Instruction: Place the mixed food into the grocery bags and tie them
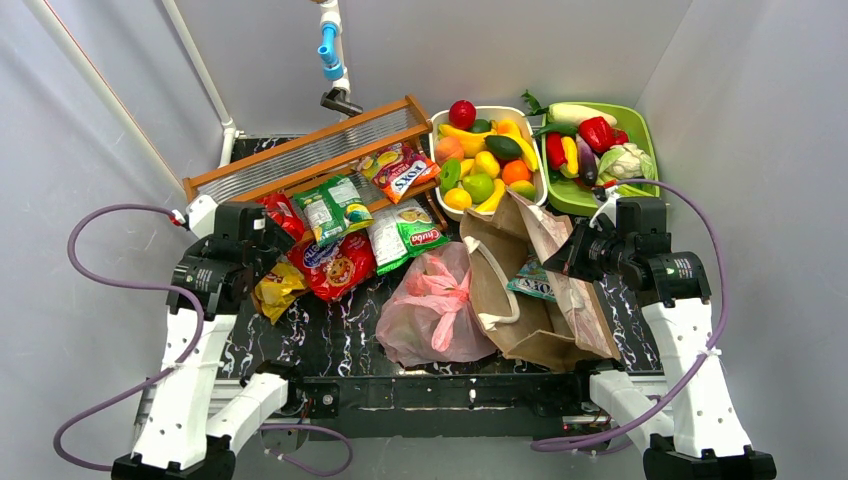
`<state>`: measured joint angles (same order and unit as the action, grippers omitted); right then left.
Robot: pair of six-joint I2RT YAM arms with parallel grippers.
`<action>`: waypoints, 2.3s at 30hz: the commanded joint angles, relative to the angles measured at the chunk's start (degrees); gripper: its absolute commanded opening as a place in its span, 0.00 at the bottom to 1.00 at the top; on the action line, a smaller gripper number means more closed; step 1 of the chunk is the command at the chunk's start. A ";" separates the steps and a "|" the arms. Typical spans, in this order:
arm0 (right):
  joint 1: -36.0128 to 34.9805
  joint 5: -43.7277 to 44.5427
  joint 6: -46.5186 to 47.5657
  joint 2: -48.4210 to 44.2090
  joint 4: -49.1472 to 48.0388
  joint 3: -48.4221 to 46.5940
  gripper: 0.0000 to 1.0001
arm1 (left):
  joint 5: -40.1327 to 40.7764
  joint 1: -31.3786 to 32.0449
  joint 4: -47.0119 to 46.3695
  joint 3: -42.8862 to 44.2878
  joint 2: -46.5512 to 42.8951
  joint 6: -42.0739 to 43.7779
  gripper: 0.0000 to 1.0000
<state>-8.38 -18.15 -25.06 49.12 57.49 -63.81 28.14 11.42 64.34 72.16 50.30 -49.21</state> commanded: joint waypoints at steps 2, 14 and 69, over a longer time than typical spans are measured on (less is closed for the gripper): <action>-0.32 -0.39 0.71 -0.80 -0.33 0.25 0.01 | 1.18 -2.18 -4.33 -2.12 -1.96 -4.14 0.98; -0.32 -0.11 0.85 -1.17 0.16 0.46 0.01 | 4.25 -4.96 -10.55 -8.97 -4.40 -13.58 0.98; -1.02 -1.13 1.08 -2.15 -0.30 1.63 0.01 | -0.05 -13.62 -28.14 -25.62 -11.98 -9.06 0.00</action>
<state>-9.08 -18.15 -24.60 47.88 57.30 -62.72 28.93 -1.72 29.23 47.09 41.39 -59.24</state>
